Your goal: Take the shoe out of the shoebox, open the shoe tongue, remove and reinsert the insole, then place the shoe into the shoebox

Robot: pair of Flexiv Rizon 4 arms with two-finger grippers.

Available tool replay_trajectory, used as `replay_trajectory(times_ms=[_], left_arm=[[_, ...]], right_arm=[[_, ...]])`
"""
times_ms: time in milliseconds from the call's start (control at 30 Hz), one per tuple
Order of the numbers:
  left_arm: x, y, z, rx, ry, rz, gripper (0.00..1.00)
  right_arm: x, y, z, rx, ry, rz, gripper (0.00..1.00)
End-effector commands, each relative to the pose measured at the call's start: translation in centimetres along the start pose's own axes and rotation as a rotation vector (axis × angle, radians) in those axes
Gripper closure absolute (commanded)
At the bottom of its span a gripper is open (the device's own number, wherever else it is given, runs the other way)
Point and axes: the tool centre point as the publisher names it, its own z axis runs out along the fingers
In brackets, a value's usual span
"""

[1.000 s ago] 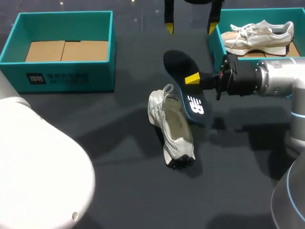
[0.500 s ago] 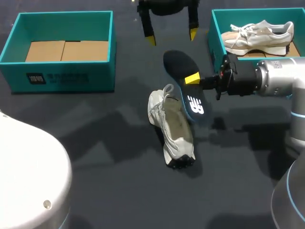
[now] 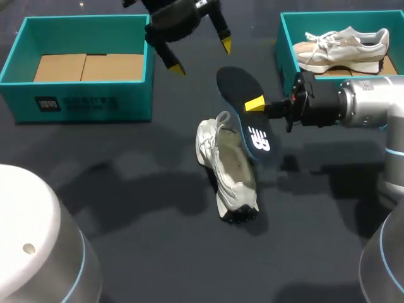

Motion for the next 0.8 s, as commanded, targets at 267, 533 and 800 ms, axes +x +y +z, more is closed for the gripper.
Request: replay_trajectory(times_ms=[267,533,800], left_arm=[[1.2,-0.6,0.3,0.059,-0.609,0.062,0.00],[2.7,-1.1,0.8,0.248,-0.826,0.282,0.00],[2.7,-1.1,0.8,0.248,-0.826,0.282,0.00]], right_arm=[[0.0,0.0,0.1,-0.001,0.000,0.000,1.00],[0.0,0.0,0.1,-0.001,0.000,0.000,1.00],[0.0,0.0,0.1,-0.001,0.000,0.000,1.00]])
